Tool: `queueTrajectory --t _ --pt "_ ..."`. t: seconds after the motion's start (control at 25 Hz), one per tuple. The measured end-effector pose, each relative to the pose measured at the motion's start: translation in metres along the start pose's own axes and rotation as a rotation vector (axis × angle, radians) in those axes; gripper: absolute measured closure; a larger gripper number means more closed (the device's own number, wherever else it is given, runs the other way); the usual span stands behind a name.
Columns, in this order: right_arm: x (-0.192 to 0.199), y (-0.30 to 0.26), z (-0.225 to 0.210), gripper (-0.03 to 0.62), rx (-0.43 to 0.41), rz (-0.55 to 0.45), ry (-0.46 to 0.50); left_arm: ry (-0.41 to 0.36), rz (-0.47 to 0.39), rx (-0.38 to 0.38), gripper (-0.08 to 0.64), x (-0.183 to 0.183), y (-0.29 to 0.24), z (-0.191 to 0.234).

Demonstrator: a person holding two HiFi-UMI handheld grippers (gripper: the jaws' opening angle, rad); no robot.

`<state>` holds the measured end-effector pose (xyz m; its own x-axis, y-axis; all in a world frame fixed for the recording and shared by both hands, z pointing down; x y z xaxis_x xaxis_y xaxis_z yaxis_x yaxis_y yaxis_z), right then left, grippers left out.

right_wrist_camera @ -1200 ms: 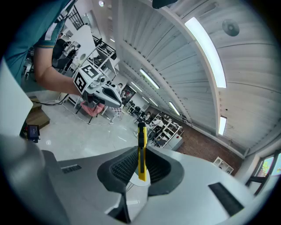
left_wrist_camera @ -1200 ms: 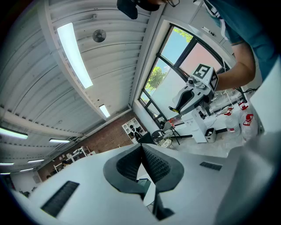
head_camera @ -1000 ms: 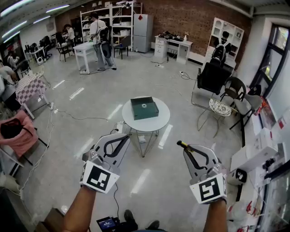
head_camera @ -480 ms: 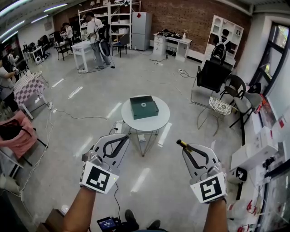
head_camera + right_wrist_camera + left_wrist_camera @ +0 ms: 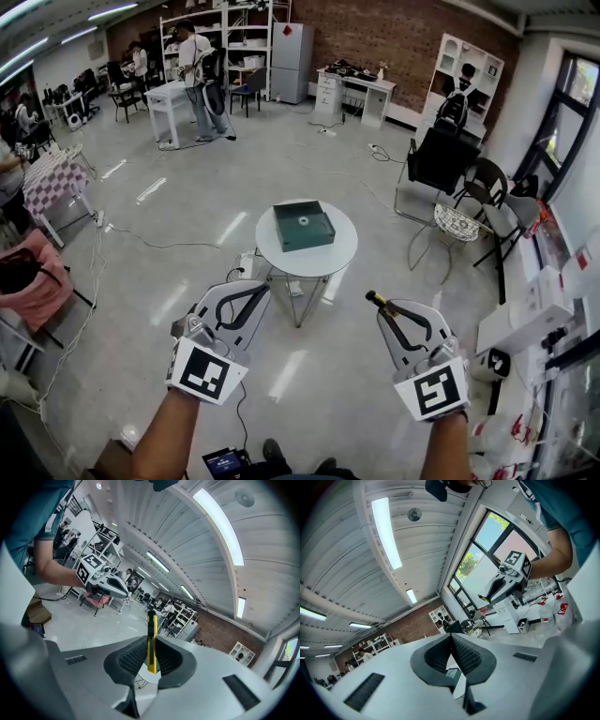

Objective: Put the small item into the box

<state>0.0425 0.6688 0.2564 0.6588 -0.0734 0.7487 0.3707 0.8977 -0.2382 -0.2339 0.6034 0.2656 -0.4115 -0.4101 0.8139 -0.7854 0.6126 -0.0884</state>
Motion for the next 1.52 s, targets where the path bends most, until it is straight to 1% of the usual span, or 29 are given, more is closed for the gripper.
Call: queueTrajectory --t 0.12,0.28,0.44,0.64,0.76,0.88,1.12,1.28,1.52 --pt "-0.019 -0.016 0.009 0.52 0.004 -0.002 0.002 0.005 -0.016 -0.003 0.541 0.01 0.014 0.018" --pt "-0.035 -0.041 0.008 0.52 -0.006 -0.007 0.01 0.011 -0.023 -0.014 0.541 0.021 0.016 0.043" --pt "-0.036 -0.077 -0.006 0.52 -0.017 -0.025 0.01 0.009 -0.018 -0.026 0.541 0.037 0.003 0.065" --pt "-0.007 -0.115 -0.038 0.52 -0.057 -0.057 0.009 0.022 0.031 -0.05 0.541 0.053 -0.038 0.072" --pt "0.021 -0.137 -0.074 0.52 -0.086 -0.083 0.003 0.036 0.049 -0.076 0.541 0.051 -0.08 0.074" --pt "0.043 -0.161 -0.11 0.52 -0.112 -0.109 0.004 0.016 0.075 -0.099 0.541 0.048 -0.121 0.083" --pt "0.063 -0.209 -0.155 0.52 -0.167 -0.155 0.005 0.026 0.123 -0.144 0.541 0.052 -0.166 0.102" --pt "0.081 -0.222 -0.183 0.52 -0.195 -0.194 0.001 0.006 0.163 -0.173 0.541 0.043 -0.194 0.101" --pt "0.132 -0.236 -0.262 0.52 -0.216 -0.233 -0.015 -0.001 0.202 -0.192 0.541 0.018 -0.28 0.098"
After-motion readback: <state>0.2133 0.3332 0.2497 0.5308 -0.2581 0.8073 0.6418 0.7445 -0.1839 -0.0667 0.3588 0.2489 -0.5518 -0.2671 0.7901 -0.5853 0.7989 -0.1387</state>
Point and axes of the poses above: the fingertips, and each gripper's own axes: y backward along the fingers, z to its left, x out of its underside, the point moved 10 cm from there along y, backward along the fingers, and after that the axes turned 3 degrees about x, right-handed, at the moved point
